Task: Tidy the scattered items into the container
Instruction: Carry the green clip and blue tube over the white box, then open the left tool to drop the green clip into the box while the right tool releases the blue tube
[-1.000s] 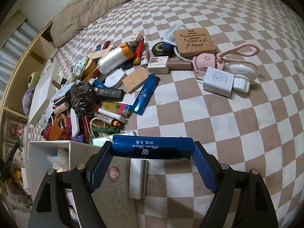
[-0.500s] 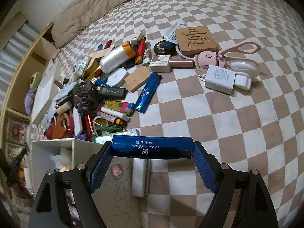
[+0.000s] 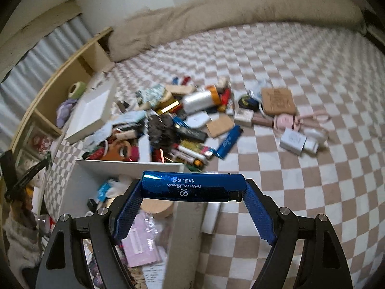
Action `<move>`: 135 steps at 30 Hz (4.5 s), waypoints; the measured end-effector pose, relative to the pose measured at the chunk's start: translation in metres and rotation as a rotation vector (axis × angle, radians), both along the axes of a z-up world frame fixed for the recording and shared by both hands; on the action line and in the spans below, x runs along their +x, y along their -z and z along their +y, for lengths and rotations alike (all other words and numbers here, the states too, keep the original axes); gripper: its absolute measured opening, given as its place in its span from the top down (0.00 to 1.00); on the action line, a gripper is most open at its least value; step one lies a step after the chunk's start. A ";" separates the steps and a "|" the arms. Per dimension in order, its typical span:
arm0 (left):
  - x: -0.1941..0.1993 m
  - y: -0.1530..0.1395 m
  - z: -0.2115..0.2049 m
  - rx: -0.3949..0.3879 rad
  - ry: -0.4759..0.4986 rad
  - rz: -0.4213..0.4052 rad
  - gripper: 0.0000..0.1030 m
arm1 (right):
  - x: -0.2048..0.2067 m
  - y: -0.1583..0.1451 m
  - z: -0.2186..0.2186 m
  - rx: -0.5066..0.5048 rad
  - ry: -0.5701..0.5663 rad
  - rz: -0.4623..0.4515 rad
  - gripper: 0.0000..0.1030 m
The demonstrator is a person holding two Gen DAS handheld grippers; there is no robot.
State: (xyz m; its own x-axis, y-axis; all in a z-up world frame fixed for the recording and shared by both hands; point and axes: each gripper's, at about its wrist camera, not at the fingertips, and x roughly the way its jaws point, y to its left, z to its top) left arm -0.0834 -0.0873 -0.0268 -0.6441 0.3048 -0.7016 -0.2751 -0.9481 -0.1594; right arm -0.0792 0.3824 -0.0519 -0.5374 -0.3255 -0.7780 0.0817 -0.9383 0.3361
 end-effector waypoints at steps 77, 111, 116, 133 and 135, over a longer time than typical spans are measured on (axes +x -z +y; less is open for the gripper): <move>-0.004 0.082 0.171 -0.629 -0.032 -0.175 0.61 | 0.078 0.002 -0.141 -0.054 -0.447 -0.102 0.19; 0.040 0.048 0.162 -0.357 0.156 -0.206 0.38 | 0.082 0.032 -0.141 0.756 -0.851 -0.037 0.19; 0.045 0.048 0.165 -0.356 0.181 -0.204 0.38 | 0.095 0.043 -0.151 0.875 -0.939 -0.098 0.19; 0.060 0.048 0.149 -0.340 0.191 -0.204 0.22 | 0.101 0.042 -0.163 0.925 -0.903 -0.116 0.06; 0.061 0.048 0.148 -0.338 0.194 -0.204 0.22 | 0.101 0.038 -0.165 0.898 -0.886 -0.096 0.06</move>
